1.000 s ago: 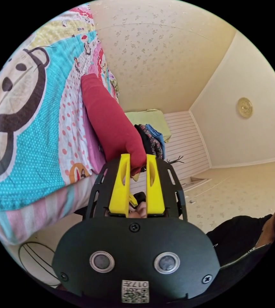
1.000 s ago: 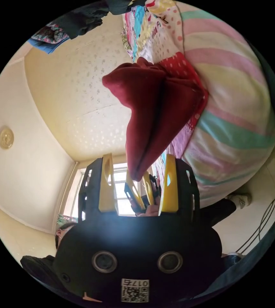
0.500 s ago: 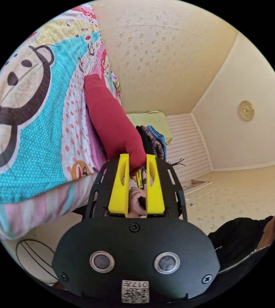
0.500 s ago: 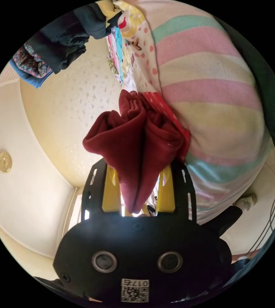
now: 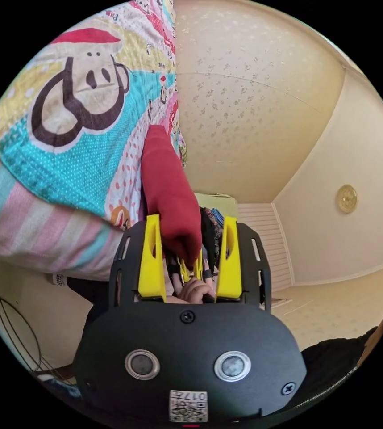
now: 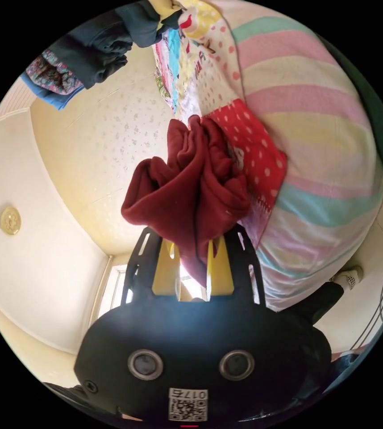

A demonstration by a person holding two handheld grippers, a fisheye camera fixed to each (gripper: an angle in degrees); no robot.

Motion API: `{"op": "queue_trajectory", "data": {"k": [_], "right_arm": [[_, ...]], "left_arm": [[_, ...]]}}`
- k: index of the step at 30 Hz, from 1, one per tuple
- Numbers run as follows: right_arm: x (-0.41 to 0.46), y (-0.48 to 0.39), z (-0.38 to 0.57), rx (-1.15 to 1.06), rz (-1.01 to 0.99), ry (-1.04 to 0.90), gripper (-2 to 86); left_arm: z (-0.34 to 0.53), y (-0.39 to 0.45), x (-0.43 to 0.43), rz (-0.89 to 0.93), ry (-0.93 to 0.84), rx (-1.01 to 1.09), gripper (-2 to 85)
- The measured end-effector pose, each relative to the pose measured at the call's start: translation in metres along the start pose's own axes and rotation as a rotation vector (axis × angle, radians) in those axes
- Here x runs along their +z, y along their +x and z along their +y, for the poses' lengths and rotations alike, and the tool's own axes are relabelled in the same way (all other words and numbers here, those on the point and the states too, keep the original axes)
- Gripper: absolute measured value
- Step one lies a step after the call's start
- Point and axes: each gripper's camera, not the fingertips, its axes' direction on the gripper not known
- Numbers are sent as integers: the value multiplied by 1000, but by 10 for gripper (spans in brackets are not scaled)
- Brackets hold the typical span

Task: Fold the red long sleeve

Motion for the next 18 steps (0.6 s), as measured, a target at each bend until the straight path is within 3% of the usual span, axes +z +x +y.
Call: {"op": "queue_trajectory", "data": {"k": [7,14,18], "right_arm": [[-15,-7,29,-28,22,29,103],[-25,3,31,25,-33,-38,100],[-23,-57,66,-151,2,-100,83]], "left_arm": [[4,-25,13,124,-35,-124,101],[7,-1,33,111,-160,27,80],[23,39,33,222,-167,126,78]]}}
